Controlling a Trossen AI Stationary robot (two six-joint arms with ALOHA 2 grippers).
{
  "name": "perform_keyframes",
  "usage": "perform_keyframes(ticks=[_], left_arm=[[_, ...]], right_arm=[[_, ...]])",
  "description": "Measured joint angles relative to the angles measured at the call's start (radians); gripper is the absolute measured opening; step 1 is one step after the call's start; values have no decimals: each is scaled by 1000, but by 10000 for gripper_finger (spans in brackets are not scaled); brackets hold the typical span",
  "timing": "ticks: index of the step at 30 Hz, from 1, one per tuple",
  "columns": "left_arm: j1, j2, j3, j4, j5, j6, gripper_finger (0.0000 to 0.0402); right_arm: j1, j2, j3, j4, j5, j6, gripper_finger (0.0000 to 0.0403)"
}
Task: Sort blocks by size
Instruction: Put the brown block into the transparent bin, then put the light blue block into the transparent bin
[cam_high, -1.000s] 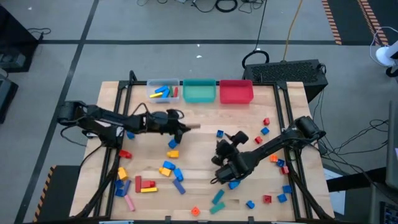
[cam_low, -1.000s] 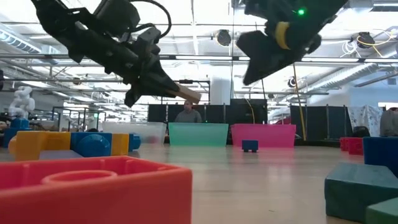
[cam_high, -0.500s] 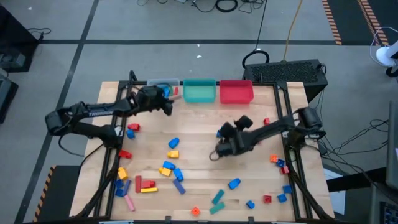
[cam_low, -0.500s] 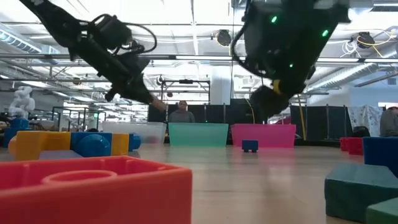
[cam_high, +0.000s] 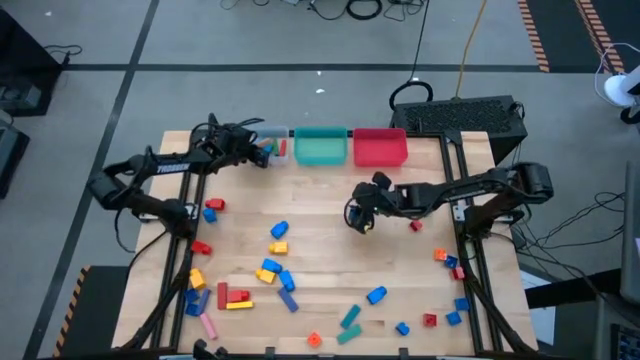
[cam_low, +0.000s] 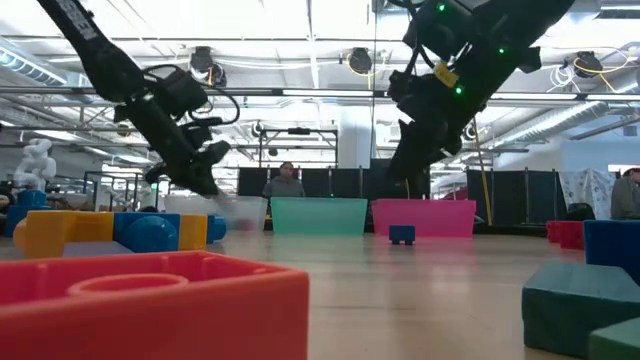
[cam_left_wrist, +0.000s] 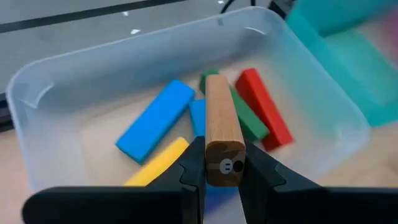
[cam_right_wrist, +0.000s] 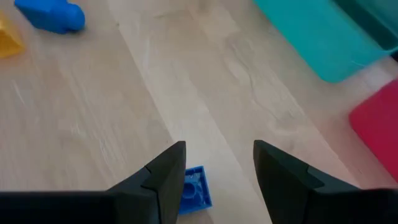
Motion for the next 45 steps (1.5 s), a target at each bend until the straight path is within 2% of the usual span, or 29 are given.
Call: perform_keyframes(ticks=[3, 7, 11, 13, 16, 19, 23, 27, 31, 34, 45], left_arm=[[18, 23, 0, 16, 7, 0, 74], [23, 25, 0, 38, 20, 18, 124], [22, 24, 0, 34, 31, 30, 162], [22, 23, 0, 35, 73, 50, 174], [15, -4, 0, 21, 202, 56, 183], [-20, -47, 0, 19, 299, 72, 185], [-102, -125, 0, 21, 300, 79, 186], [-213, -195, 0, 24, 299, 109, 187], [-362, -227, 0, 24, 263, 142, 187], [-489, -231, 0, 30, 218, 158, 187], [-934, -231, 0, 36, -95, 237, 187]], right_arm=[[10, 3, 0, -19, -25, -36, 177], [26, 7, -1, -36, -146, -82, 172], [43, 7, 0, -30, -215, -21, 158], [54, 7, 0, -28, -322, -1, 153], [103, 7, 0, -25, -440, 52, 149], [176, 7, 0, -26, -444, 89, 149], [284, 7, 0, -28, -431, 121, 148], [403, 7, 0, -22, -363, 98, 148], [484, 25, 1, 9, -312, 36, 148], [508, 53, 1, 62, -314, -13, 148], [550, 256, 150, 60, -377, -240, 165]])
